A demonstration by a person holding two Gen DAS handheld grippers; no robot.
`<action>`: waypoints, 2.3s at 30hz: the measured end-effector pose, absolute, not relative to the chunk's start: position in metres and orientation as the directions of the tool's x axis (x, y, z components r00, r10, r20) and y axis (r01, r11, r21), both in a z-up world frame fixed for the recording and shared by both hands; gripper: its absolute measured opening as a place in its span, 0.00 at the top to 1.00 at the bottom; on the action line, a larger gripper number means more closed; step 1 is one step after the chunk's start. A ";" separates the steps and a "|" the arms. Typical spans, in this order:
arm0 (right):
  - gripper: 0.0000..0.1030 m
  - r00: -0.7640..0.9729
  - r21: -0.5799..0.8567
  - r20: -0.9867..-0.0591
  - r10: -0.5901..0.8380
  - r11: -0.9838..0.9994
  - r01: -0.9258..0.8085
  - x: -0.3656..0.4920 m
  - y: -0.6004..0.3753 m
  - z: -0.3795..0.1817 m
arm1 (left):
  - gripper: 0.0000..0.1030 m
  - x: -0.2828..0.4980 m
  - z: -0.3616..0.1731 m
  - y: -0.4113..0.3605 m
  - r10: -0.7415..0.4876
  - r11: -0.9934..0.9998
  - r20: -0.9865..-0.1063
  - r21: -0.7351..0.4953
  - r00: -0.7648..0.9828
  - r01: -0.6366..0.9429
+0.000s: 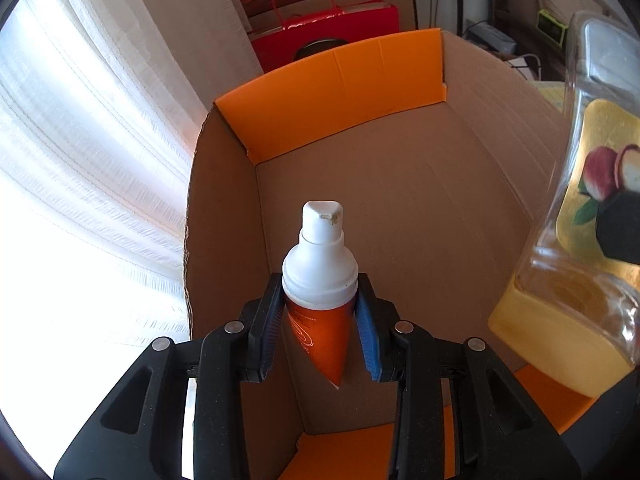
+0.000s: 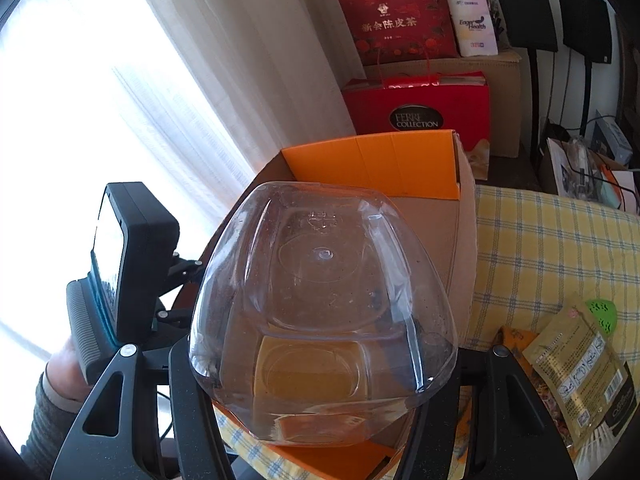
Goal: Organize objects
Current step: 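Carry the sunscreen tube into the cardboard tray box and open the left tool, then lower the clear container into the tray box and open the right tool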
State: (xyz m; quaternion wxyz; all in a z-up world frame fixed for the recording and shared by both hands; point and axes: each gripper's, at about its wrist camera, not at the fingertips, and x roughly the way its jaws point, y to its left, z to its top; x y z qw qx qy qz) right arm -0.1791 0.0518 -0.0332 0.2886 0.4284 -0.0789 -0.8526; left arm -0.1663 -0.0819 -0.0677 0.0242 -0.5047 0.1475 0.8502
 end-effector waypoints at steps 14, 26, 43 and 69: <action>0.41 -0.405 0.351 -0.755 -0.516 -0.839 0.415 -0.197 0.041 -0.064 | 0.38 -0.177 -0.068 -0.105 -0.069 -0.987 -0.859 0.132 -0.507 -0.088; 0.41 -0.426 0.205 -0.800 -0.423 -0.859 0.469 -0.190 0.026 -0.060 | 0.30 -0.160 -0.038 -0.125 -0.022 -0.997 -0.817 0.064 -0.576 -0.052; 0.41 -0.380 0.232 -0.805 -0.456 -0.831 0.506 -0.192 -0.009 -0.068 | 0.29 -0.139 -0.032 -0.142 -0.029 -0.999 -0.797 0.035 -0.603 0.001; 0.21 -0.594 -0.031 -0.773 -0.224 -0.921 0.388 -0.188 0.047 -0.041 | 0.21 -0.139 -0.037 -0.127 0.027 -0.999 -0.814 0.000 -0.580 -0.047</action>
